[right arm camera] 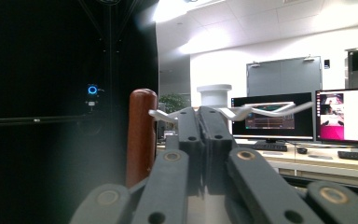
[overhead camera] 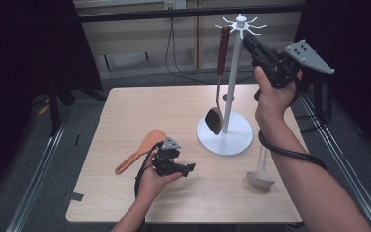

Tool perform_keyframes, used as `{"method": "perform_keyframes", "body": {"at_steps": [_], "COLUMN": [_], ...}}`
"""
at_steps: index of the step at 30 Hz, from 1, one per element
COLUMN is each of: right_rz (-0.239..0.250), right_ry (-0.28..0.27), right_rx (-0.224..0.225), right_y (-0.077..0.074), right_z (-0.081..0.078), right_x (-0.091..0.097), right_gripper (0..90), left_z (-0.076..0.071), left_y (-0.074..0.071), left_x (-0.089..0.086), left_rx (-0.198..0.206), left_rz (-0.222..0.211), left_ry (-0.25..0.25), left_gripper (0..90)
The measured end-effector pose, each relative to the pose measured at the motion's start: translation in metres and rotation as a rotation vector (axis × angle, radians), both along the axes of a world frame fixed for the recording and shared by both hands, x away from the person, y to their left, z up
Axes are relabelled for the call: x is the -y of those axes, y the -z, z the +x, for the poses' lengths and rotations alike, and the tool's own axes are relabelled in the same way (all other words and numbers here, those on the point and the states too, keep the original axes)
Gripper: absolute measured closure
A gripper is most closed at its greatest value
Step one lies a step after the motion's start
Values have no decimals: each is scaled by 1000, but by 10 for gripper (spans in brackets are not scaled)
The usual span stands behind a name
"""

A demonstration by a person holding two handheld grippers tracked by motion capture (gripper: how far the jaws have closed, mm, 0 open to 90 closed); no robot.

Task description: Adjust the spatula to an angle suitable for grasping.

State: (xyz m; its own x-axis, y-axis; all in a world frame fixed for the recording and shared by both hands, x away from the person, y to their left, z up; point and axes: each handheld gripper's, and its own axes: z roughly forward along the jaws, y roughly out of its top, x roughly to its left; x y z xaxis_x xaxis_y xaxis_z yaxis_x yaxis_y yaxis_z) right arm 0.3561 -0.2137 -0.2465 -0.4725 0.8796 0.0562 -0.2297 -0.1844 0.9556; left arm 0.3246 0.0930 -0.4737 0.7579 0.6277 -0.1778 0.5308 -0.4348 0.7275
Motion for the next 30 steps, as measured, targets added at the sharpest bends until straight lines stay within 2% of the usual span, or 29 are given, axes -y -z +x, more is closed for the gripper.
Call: {"method": "perform_keyframes", "body": {"at_steps": [3, 7, 9, 13, 16, 20, 26, 28, 30], "right_rz": [17, 17, 22, 22, 24, 44, 39, 34, 28], "right_ry": [1, 9, 19, 36, 48, 58, 76, 79, 78], "right_rx": [-7, -15, -35, -63, -82, -107, -148, -166, -186], "right_y": [3, 8, 16, 30, 40, 53, 73, 81, 88], "right_z": [-5, -9, -13, -18, -21, -25, -31, -32, -33], "right_x": [5, 9, 15, 25, 32, 38, 47, 51, 53], "right_gripper": [828, 777, 713, 660, 608, 554, 475, 448, 431], "left_z": [0, 0, 0, 0, 0, 0, -1, -1, -1], "left_y": [-1, -1, 0, 2, 1, 2, 3, 2, 3], "left_x": [0, 0, 1, 3, 2, 3, 5, 5, 6], "left_rx": [-2, -1, -2, 0, 0, 0, -1, 3, -1], "left_rz": [-1, -2, 1, 2, 20, 24, 17, 31, 20], "left_ry": [6, 6, 2, 8, 20, 29, 22, 32, 23], "left_gripper": [185, 185, 185, 185, 185, 185, 185, 185, 185]}}
